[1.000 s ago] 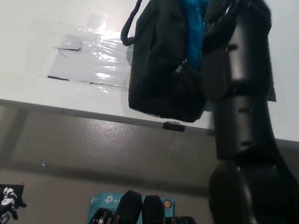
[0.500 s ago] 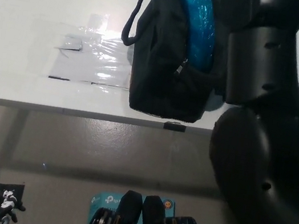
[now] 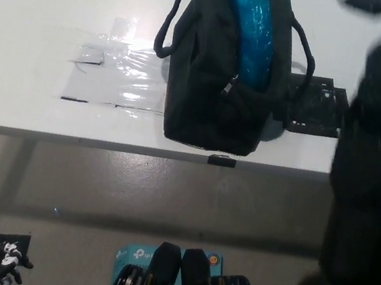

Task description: The robot uses its right hand to pick up a stack of plates kept in the middle of the desk and put it inside a bag kept next to it

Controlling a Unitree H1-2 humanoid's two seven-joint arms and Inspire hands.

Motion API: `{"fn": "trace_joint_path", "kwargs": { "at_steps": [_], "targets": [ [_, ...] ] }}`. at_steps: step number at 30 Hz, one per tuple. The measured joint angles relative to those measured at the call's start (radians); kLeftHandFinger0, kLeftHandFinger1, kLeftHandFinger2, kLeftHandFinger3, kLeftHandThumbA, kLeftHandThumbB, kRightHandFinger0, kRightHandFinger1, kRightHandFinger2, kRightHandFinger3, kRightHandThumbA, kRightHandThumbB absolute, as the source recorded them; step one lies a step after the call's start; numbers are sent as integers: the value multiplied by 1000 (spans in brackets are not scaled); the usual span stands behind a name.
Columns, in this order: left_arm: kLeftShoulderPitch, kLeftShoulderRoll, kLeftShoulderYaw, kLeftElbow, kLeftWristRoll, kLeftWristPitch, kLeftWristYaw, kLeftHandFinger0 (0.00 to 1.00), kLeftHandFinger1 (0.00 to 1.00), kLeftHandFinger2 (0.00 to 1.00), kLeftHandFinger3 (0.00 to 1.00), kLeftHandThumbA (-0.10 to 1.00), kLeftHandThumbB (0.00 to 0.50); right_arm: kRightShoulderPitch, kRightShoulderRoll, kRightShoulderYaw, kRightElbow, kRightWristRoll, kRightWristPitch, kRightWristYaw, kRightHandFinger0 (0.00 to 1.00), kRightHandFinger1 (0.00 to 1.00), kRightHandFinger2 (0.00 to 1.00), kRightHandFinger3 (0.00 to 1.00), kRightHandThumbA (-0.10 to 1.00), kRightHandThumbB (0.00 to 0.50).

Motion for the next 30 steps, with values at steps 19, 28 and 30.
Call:
{"fn": "trace_joint_path", "kwargs": {
  "at_steps": [19,28,30],
  "targets": [
    [0,0,0,-1,0,0,0,36,276,394,363,392,500,835,-41,143,-592,364,-81,12,1000,1000,1000,1000,846,176],
    [0,1,0,-2,0,0,-1,27,263,395,357,371,500,1032,-75,179,-534,541,-211,-44,1000,1000,1000,1000,738,192],
    [0,0,0,-2,0,0,-1,22,258,390,356,386,500,1050,-86,166,-458,582,-244,-49,1000,1000,1000,1000,663,217]
  ]
}}
